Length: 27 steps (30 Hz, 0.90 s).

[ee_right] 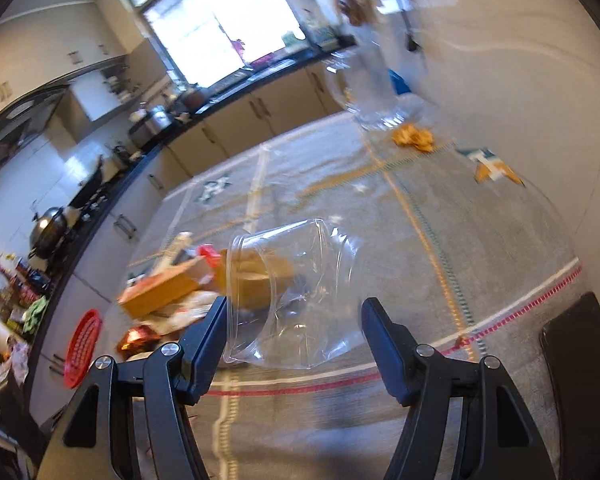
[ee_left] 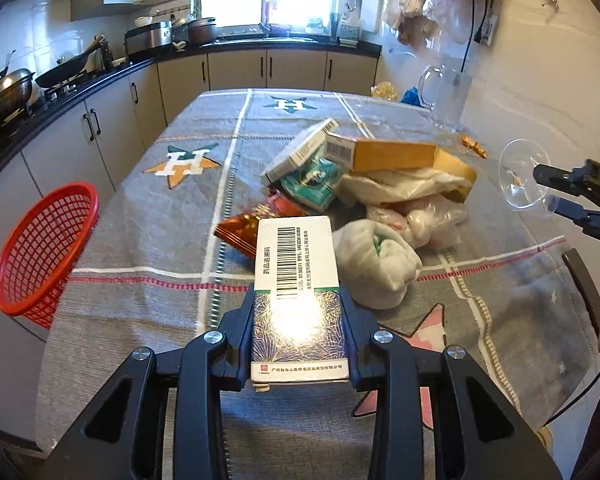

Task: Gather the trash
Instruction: 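Carry the box and cup to the red basket and release both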

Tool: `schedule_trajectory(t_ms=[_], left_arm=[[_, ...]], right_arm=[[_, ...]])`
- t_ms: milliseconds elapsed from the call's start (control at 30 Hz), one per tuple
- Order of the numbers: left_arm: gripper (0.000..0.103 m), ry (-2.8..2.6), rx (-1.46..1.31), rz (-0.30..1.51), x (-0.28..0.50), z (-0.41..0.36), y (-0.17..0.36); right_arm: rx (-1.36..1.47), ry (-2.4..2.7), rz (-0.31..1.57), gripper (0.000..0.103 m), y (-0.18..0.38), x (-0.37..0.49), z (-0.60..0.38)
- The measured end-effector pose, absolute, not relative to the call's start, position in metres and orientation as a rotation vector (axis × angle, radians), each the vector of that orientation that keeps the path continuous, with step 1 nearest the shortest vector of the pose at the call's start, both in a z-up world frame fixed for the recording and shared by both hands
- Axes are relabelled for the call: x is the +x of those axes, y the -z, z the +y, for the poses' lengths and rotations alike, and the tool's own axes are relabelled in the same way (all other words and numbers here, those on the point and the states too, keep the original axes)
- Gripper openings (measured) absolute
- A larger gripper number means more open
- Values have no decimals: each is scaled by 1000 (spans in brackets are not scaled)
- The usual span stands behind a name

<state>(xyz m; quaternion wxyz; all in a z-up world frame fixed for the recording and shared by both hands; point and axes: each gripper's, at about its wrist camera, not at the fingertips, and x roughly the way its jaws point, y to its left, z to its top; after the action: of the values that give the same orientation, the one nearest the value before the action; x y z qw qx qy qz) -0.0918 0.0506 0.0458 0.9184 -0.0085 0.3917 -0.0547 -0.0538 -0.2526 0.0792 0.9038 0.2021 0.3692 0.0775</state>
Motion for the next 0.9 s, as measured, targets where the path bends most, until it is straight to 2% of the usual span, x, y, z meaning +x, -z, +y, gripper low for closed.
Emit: schedule_trajectory(t_ms=[333, 900], left_arm=[[34, 36, -42, 765, -95, 82, -61], [34, -190, -131, 700, -102, 201, -76]], right_arm=[[344, -387, 770, 72, -104, -62, -178], [174, -637, 849, 72, -110, -38, -20]])
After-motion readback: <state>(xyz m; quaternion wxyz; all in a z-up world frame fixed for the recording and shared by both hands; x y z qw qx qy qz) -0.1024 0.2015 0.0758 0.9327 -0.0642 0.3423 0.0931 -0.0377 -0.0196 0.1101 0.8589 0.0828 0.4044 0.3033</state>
